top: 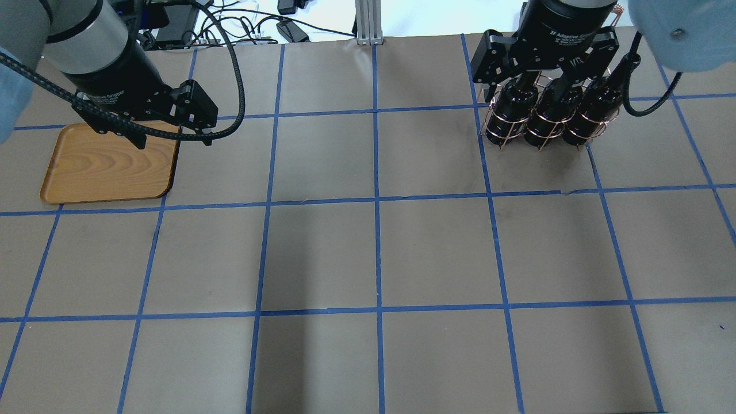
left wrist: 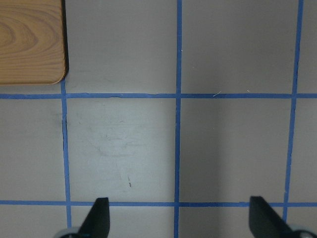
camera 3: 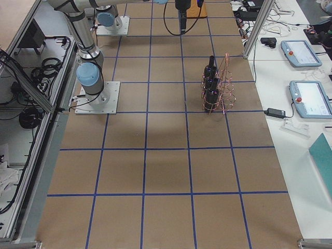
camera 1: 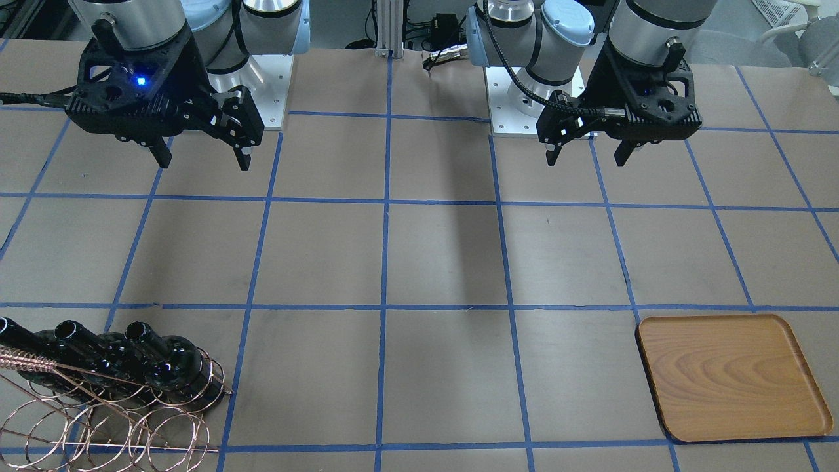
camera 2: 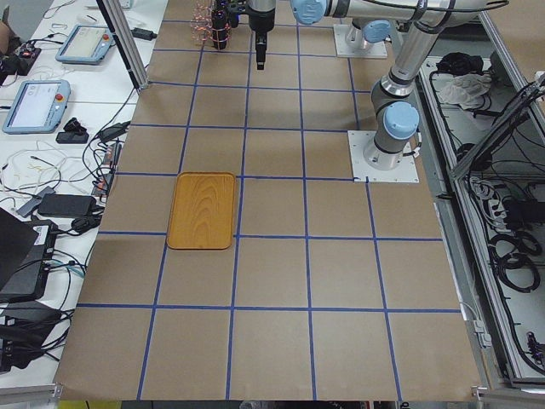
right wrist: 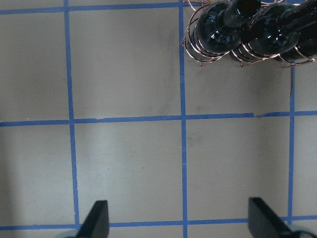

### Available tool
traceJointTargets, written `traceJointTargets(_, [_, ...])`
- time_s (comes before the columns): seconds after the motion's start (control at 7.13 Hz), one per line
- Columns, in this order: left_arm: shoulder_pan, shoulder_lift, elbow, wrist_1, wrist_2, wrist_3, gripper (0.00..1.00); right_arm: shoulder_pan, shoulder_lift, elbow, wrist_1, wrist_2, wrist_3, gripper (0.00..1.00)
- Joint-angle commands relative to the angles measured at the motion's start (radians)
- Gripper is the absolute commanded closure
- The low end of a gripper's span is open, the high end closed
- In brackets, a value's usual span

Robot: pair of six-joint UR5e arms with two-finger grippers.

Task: Take wine from basket and place on tray
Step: 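Lower the right gripper over the dark bottles in the copper rack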

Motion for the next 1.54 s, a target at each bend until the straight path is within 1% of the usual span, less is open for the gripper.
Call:
traceJointTargets(0.0, [0.000,-0.002,0.000,0.000,0.000,0.000,0.00,-0.028,0.036,-0.025,-0.011,-0.035,-0.023,0.00])
traceJointTargets(0.14, [0.000,-0.002,0.000,0.000,-0.001,0.000,0.00,-0.077,0.094,-0.078,-0.013,-0.035,-0.045,0.00])
traceJointTargets(0.28, [0.000,-0.002,0.000,0.000,0.000,0.000,0.00,-0.135,0.179,-0.160,-0.013,-0.036,-0.127,0.00])
traceJointTargets(0.42, [0.000,-0.002,0.000,0.000,0.000,0.000,0.00,-0.177,0.240,-0.216,-0.011,-0.035,-0.138,0.00])
traceJointTargets(0.56, [0.000,-0.003,0.000,0.000,-0.001,0.000,0.00,-0.209,0.289,-0.224,-0.042,-0.038,-0.189,0.00])
traceJointTargets(0.7, [0.000,-0.003,0.000,0.000,-0.001,-0.001,0.00,-0.247,0.318,-0.226,-0.110,-0.033,-0.224,0.00])
traceJointTargets(0.84, [0.000,-0.002,0.000,0.000,0.000,0.000,0.00,-0.251,0.353,-0.224,-0.137,-0.026,-0.227,0.00])
traceJointTargets(1.12, [0.000,-0.003,0.000,0.000,0.000,0.000,0.00,-0.251,0.384,-0.209,-0.145,-0.024,-0.229,0.00])
traceJointTargets(1.26, [0.000,-0.003,0.000,0.002,-0.001,0.000,0.00,-0.251,0.396,-0.181,-0.177,-0.024,-0.232,0.00])
traceJointTargets(1.4, [0.000,-0.003,0.000,0.002,0.000,0.000,0.00,-0.251,0.401,-0.168,-0.188,-0.023,-0.232,0.03])
